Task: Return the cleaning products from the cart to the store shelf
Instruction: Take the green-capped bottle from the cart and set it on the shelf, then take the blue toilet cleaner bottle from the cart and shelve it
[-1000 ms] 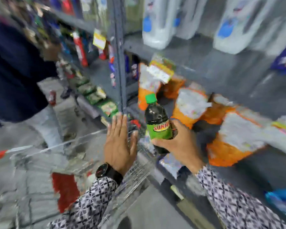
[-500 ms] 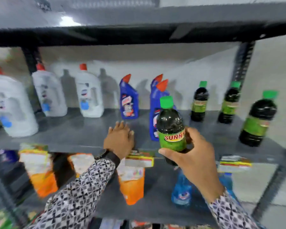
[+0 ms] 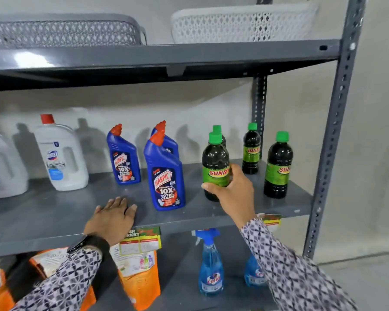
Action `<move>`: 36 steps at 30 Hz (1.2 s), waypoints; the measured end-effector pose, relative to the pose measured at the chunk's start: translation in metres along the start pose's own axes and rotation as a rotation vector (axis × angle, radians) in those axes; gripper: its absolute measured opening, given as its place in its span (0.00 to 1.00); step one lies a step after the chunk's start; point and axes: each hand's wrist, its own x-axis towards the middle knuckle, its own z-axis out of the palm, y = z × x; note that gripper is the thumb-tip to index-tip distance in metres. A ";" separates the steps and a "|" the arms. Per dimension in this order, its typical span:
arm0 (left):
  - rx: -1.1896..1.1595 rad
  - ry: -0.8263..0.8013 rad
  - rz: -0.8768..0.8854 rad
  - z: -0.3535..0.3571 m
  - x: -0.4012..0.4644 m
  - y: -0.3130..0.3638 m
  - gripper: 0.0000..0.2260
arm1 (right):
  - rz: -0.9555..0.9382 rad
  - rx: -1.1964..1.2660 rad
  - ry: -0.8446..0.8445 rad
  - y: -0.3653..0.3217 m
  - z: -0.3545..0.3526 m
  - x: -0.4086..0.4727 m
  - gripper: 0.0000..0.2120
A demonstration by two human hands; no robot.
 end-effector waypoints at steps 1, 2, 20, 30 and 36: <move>-0.002 -0.007 0.002 0.000 0.000 0.000 0.25 | 0.008 -0.007 -0.006 0.004 0.005 0.009 0.30; -0.015 -0.011 -0.002 0.001 0.000 0.001 0.25 | 0.015 -0.016 -0.012 0.008 0.010 0.016 0.29; -0.518 0.458 -0.121 0.007 -0.031 0.007 0.25 | -0.149 -0.151 0.106 0.005 0.016 -0.017 0.36; -0.747 0.656 -0.347 0.123 -0.212 -0.035 0.27 | -0.968 -0.122 -0.489 -0.030 0.144 -0.191 0.26; -0.833 0.271 -0.846 0.238 -0.326 -0.127 0.25 | -0.969 -0.110 -1.102 -0.033 0.283 -0.332 0.31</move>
